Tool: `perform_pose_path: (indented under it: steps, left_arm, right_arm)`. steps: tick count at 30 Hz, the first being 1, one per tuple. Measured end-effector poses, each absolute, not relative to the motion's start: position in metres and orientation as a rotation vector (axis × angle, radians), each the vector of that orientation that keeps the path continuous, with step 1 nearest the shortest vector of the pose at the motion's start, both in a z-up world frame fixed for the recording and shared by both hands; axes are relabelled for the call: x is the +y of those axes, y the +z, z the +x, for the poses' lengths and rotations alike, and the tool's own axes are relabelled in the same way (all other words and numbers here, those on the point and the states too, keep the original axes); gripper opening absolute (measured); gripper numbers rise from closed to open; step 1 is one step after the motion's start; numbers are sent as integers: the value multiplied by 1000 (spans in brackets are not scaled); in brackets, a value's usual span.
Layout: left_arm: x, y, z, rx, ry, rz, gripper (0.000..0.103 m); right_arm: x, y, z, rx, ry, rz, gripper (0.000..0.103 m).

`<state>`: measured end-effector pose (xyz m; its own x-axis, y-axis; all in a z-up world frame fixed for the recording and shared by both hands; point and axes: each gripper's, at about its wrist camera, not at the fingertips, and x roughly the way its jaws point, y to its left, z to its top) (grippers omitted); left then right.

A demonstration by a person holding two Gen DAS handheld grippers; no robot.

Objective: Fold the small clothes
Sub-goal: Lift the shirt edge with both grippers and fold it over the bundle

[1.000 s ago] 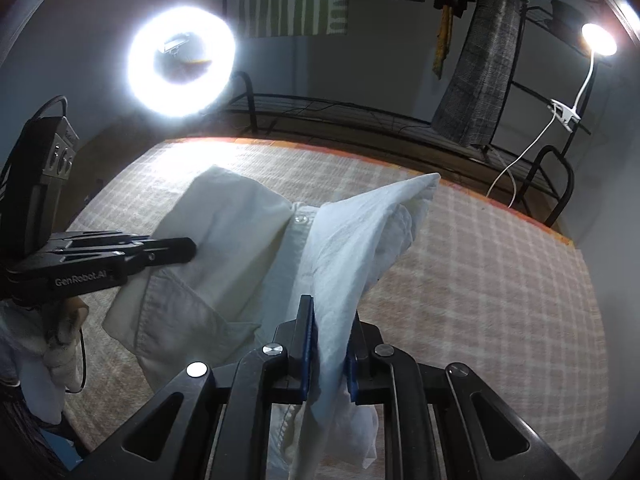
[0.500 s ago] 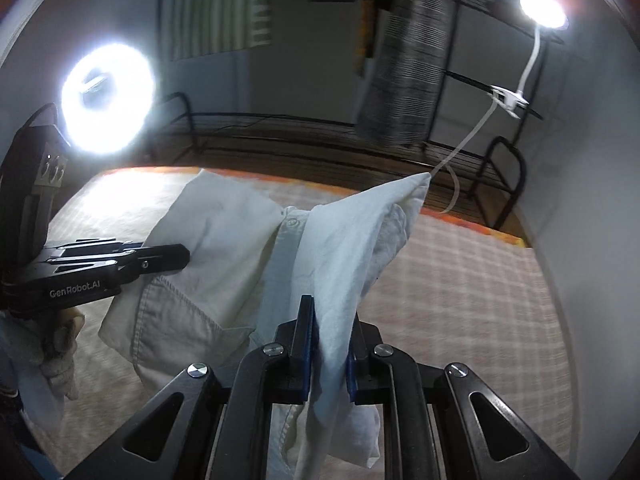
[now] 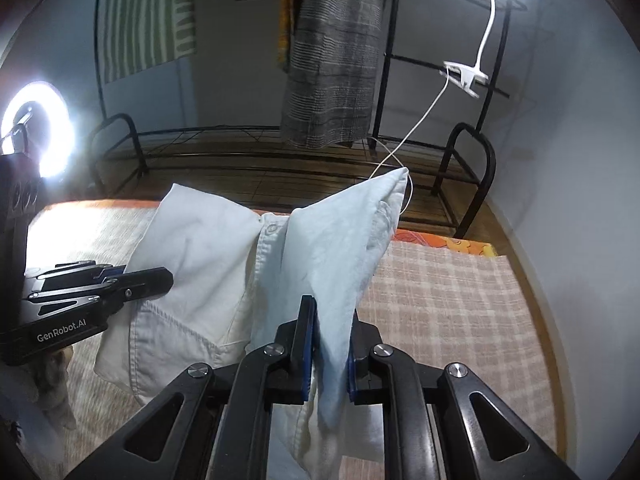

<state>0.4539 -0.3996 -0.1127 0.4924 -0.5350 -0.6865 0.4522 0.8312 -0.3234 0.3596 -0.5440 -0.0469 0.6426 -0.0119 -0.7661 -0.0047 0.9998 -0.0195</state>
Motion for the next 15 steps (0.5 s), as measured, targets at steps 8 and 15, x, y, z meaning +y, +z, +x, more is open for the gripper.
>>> perform_pose_path:
  steps: [8, 15]
  left_arm:
    - [-405, -139, 473, 897, -565, -97, 10]
    - [-403, -155, 478, 919, -520, -56, 11]
  right_arm:
    - [-562, -77, 389, 911, -61, -59, 9]
    - [-584, -96, 403, 953, -115, -67, 11]
